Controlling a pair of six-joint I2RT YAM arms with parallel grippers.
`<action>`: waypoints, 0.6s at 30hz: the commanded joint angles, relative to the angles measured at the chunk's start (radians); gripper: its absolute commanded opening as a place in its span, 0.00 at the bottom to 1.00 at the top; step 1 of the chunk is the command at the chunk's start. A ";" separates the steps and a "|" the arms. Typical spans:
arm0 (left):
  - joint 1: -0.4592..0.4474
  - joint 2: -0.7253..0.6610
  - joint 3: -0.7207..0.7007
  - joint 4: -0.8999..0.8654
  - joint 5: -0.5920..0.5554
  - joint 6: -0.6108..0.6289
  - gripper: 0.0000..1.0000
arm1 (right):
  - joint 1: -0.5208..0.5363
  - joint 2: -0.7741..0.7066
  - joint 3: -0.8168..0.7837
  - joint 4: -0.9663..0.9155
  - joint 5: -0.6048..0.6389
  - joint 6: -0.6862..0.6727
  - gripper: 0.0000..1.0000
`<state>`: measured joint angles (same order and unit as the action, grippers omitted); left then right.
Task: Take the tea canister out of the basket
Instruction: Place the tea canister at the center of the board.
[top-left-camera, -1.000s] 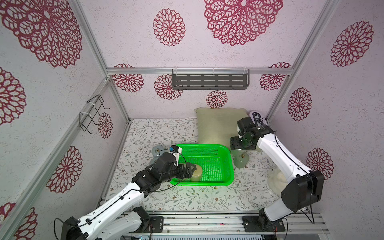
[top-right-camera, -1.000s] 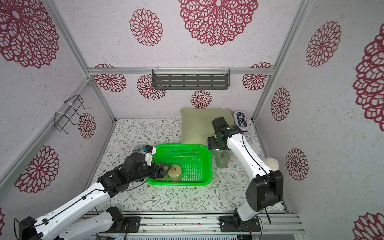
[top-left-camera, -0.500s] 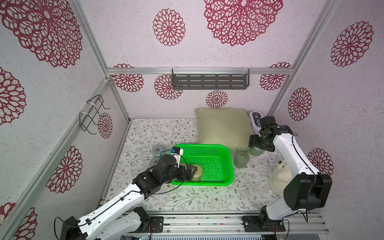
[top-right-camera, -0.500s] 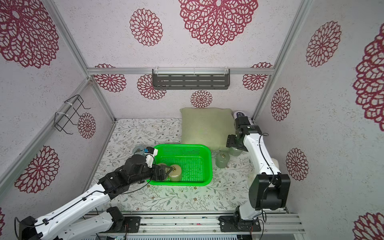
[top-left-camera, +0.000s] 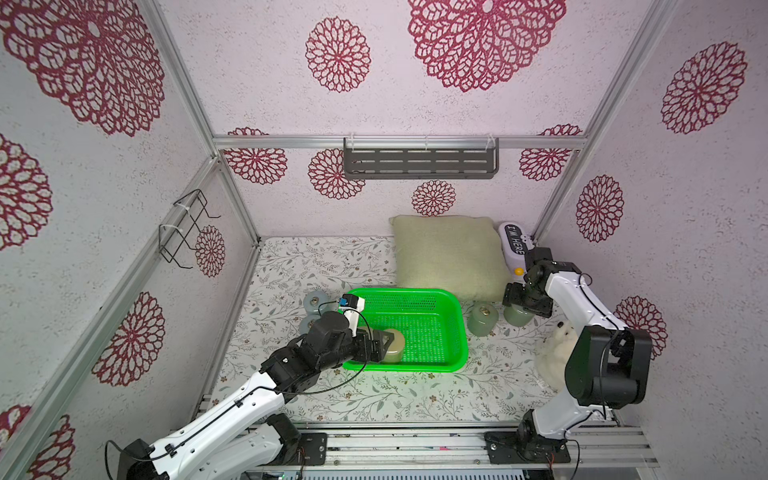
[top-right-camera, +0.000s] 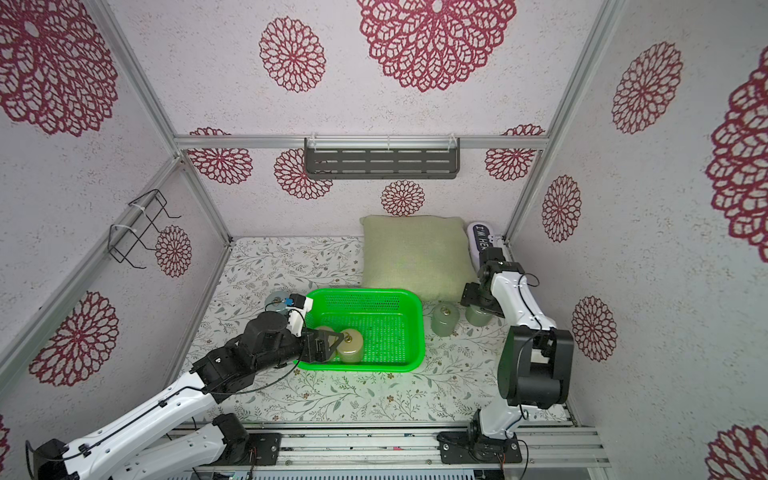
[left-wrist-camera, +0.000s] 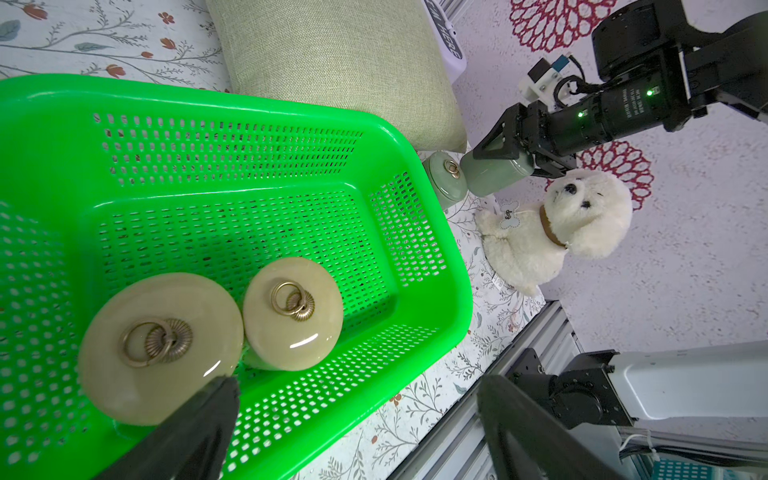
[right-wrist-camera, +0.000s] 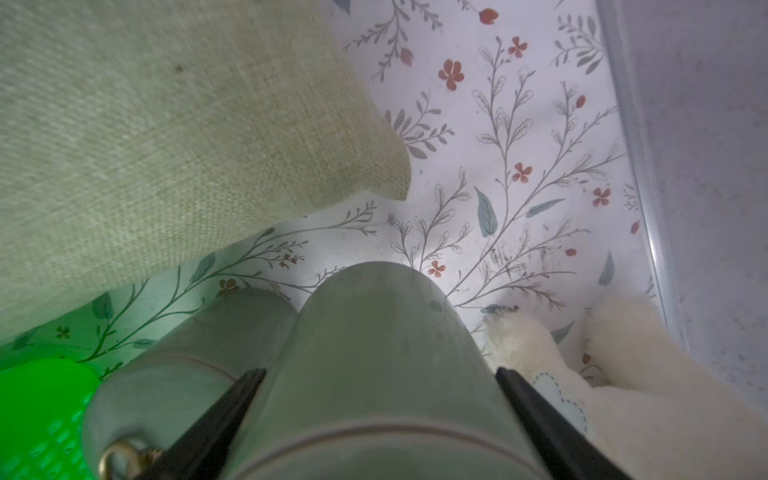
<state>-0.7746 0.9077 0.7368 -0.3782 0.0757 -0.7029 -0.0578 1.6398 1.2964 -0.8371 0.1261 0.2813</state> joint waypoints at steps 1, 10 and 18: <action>-0.013 -0.013 -0.008 0.022 -0.015 0.016 0.97 | -0.022 -0.004 -0.009 0.081 -0.005 0.017 0.64; -0.015 0.000 -0.001 0.019 -0.017 0.016 0.97 | -0.038 0.041 -0.062 0.134 -0.045 0.020 0.64; -0.015 -0.004 -0.004 0.019 -0.019 0.019 0.98 | -0.038 0.074 -0.068 0.133 -0.058 0.026 0.64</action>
<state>-0.7765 0.9092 0.7368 -0.3782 0.0654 -0.7025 -0.0914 1.7226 1.2148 -0.7208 0.0765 0.2893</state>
